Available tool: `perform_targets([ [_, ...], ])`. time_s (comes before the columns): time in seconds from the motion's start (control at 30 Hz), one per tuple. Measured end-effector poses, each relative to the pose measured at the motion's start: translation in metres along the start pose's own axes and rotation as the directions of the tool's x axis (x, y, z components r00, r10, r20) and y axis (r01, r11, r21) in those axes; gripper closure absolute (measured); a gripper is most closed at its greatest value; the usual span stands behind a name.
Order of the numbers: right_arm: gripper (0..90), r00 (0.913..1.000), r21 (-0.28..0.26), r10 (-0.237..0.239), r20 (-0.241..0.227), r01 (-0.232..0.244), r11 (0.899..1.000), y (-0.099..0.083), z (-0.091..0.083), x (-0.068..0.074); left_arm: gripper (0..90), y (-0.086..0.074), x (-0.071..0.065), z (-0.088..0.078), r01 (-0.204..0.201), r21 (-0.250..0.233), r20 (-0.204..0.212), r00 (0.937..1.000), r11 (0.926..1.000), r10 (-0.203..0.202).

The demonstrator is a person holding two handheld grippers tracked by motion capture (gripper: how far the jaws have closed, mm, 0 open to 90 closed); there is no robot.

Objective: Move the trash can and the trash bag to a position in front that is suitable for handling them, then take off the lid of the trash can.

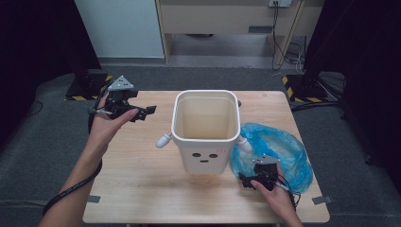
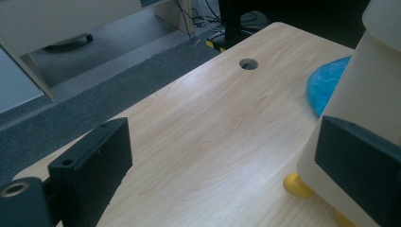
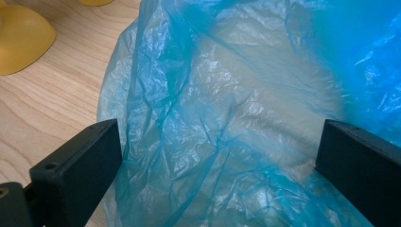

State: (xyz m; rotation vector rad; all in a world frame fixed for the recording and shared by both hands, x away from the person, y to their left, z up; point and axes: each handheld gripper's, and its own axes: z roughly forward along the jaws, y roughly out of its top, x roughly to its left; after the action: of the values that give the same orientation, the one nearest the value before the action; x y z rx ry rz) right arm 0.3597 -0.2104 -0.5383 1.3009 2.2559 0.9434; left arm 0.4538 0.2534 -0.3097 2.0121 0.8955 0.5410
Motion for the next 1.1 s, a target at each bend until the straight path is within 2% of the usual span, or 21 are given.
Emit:
perform_targets([
  [0.03, 1.3, 1.0, 0.0, 0.0, 0.0, 0.0, 1.0, 0.0, 0.0, 0.0, 4.1, 0.001, -0.001, 0.0, 0.0, -0.004, -0.001, 1.0, 1.0, 0.0],
  [0.07, 1.3, 1.0, 0.0, 0.0, 0.0, 0.0, 1.0, 0.0, 0.0, 0.0, 4.1, 0.004, 0.0, 0.0, -0.016, -0.027, 0.012, 0.9998, 0.9995, 0.017],
  [0.13, 1.3, 1.0, 0.0, 0.0, 0.0, 0.0, 1.0, 0.0, 0.0, 0.0, 4.1, 0.008, -0.001, -0.002, -0.01, -0.042, 0.015, 0.9998, 0.9991, 0.011],
  [0.57, 1.3, 1.0, 0.0, -0.001, -0.001, 0.001, 1.0, 0.0, 0.0, 0.0, 4.4, 0.033, -0.015, -0.011, -0.017, -0.096, 0.044, 0.9988, 0.9953, 0.021],
  [0.7, 1.3, 1.0, 0.0, -0.002, -0.001, 0.002, 1.0, 0.0, 0.0, 0.0, 3.6, 0.041, -0.02, -0.012, -0.009, -0.109, 0.049, 0.9987, 0.994, 0.014],
  [1.1, 1.3, 1.0, 0.0, -0.002, -0.003, 0.002, 1.0, 0.0, 0.0, 0.0, 7.8, 0.063, -0.045, -0.006, -0.044, -0.15, 0.086, 0.9946, 0.9877, 0.058],
])
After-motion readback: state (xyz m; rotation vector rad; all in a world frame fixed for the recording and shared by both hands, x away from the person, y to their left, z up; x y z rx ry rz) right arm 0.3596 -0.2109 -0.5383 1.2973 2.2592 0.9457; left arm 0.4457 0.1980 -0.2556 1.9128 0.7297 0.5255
